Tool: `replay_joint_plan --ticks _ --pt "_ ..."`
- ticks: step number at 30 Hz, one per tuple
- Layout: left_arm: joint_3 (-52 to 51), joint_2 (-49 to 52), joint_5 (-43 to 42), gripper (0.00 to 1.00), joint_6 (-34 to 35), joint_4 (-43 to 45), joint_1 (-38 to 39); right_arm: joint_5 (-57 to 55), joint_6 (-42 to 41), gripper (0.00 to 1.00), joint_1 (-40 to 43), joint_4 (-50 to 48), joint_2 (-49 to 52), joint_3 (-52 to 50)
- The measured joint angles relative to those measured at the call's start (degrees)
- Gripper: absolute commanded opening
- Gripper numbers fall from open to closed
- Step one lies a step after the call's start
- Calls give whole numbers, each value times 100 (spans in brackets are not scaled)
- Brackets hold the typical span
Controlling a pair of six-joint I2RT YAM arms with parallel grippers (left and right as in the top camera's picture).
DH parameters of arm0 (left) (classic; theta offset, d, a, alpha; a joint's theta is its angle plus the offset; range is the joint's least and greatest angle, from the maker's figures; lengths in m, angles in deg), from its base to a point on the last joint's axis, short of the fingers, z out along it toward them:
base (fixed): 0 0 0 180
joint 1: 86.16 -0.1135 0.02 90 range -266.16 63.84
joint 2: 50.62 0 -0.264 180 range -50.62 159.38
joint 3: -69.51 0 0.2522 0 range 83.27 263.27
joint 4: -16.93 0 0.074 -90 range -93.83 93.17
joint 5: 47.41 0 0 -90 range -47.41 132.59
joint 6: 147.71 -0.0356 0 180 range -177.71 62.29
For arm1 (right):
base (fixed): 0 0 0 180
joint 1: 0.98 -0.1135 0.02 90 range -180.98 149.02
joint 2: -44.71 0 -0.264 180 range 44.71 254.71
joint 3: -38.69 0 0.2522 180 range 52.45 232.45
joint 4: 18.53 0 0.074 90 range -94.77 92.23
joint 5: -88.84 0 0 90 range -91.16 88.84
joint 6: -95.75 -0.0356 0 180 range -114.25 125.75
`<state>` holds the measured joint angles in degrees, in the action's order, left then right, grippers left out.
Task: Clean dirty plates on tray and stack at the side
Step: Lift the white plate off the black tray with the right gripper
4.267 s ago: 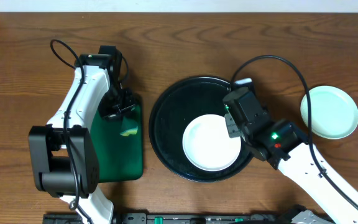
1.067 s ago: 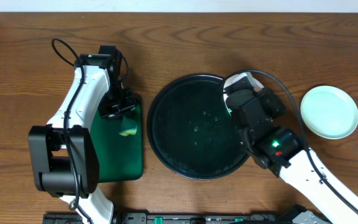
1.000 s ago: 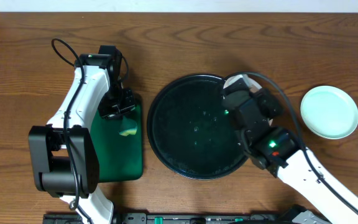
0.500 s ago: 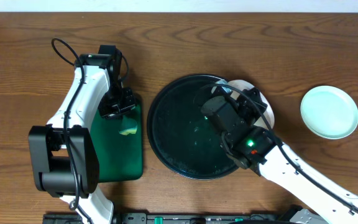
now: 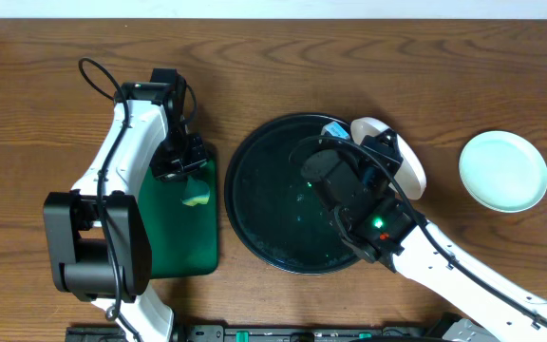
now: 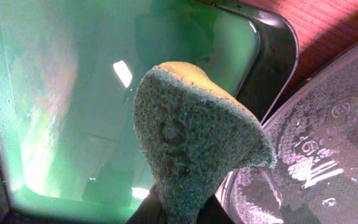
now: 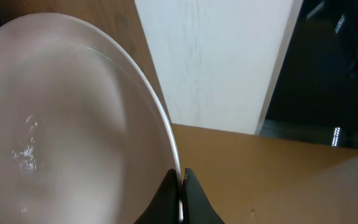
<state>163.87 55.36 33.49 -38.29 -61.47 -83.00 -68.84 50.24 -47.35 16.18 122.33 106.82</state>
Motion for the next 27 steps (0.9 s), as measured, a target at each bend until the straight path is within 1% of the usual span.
replay_joint_plan --ticks 5,7,10,12,13,16,19,21,23,25,27 --pt "0 0 -2 7 0 4 0 -74 33 1 -33 -146 0 0" --pt "0 0 -2 7 0 4 0 -87 -321 1 -83 -151 0 0" --pt "0 -2 0 7 0 9 0 188 -1523 1 -142 503 0 44" --pt "0 0 -2 7 -2 11 0 815 -2446 1 -142 1091 0 48" --pt "0 0 -2 7 -2 11 0 1351 -3049 1 -103 1298 13 42" --pt "0 0 -2 7 -2 13 0 2612 -4448 1 57 1368 85 44" --pt "0 -2 -2 7 -2 13 0 3058 -5182 1 245 1333 129 44" --pt "0 0 -2 7 -11 4 0 2776 -5316 1 284 1480 129 46" --pt "0 0 -2 7 -22 -2 0 2177 -5322 1 297 1628 129 46" --pt "0 0 -2 7 -24 -2 0 1239 -5228 1 317 1690 129 46" --pt "0 0 -2 7 -24 -2 0 356 -5021 1 374 1495 129 44"
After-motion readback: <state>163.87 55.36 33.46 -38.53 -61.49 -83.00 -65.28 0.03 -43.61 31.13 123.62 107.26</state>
